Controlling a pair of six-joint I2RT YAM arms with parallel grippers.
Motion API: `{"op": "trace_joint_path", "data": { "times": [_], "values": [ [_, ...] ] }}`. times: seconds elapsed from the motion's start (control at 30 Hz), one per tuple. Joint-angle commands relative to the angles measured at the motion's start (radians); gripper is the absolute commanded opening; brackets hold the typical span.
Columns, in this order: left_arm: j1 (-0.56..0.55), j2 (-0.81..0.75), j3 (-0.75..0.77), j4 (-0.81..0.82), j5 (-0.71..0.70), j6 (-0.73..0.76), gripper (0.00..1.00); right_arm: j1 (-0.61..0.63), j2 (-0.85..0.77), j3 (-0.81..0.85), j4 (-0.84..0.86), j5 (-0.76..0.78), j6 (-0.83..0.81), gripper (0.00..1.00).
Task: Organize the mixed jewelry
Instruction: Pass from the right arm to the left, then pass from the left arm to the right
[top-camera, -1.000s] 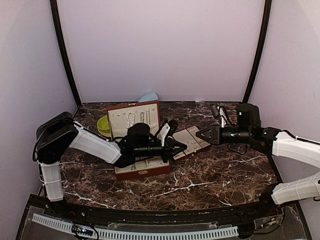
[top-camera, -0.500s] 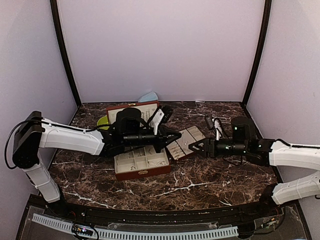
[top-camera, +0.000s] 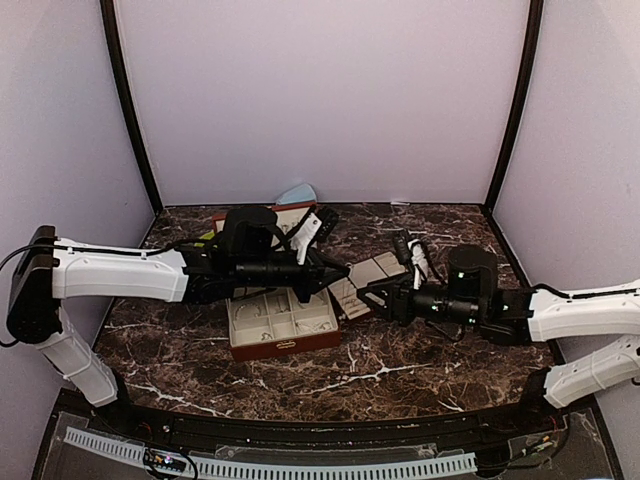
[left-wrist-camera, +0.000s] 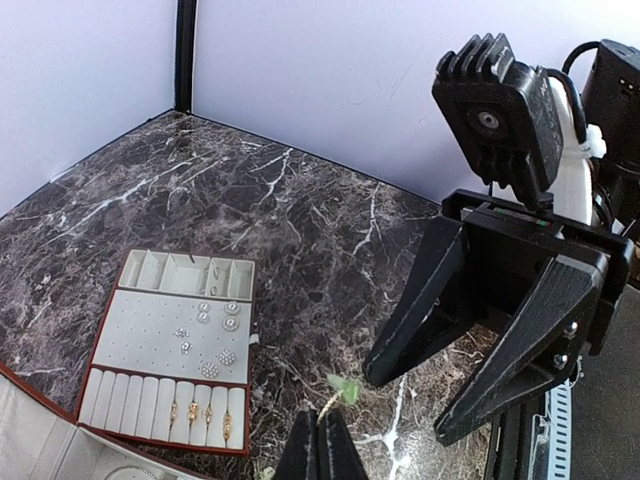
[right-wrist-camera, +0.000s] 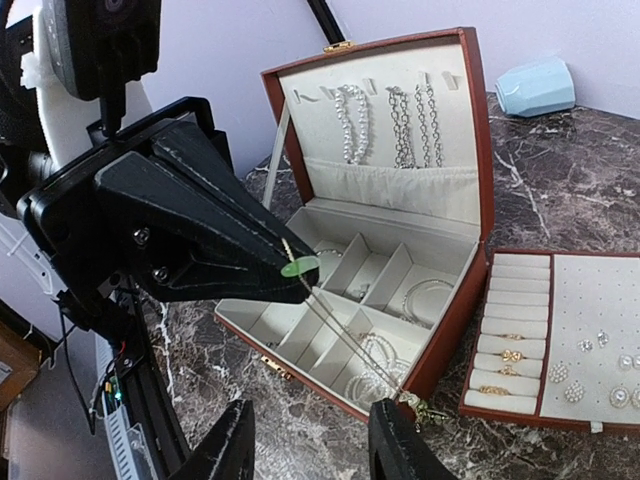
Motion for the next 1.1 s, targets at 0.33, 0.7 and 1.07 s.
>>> {"op": "trace_joint_path", "data": {
  "times": [0.33,0.7,1.07],
  "values": [
    [-0.002,-0.042,0.005,-0.021,-0.021,-0.002,0.00,0.044,0.170,0.052,0.231,0.171,-0.013,0.26],
    [-0.002,-0.064,-0.019,-0.007,-0.021,-0.005,0.00,0.044,0.236,0.099,0.242,0.153,-0.024,0.23],
    [-0.002,-0.104,-0.041,-0.016,-0.102,0.000,0.00,0.044,0.202,0.152,0.153,0.233,-0.047,0.00]
  ]
}}
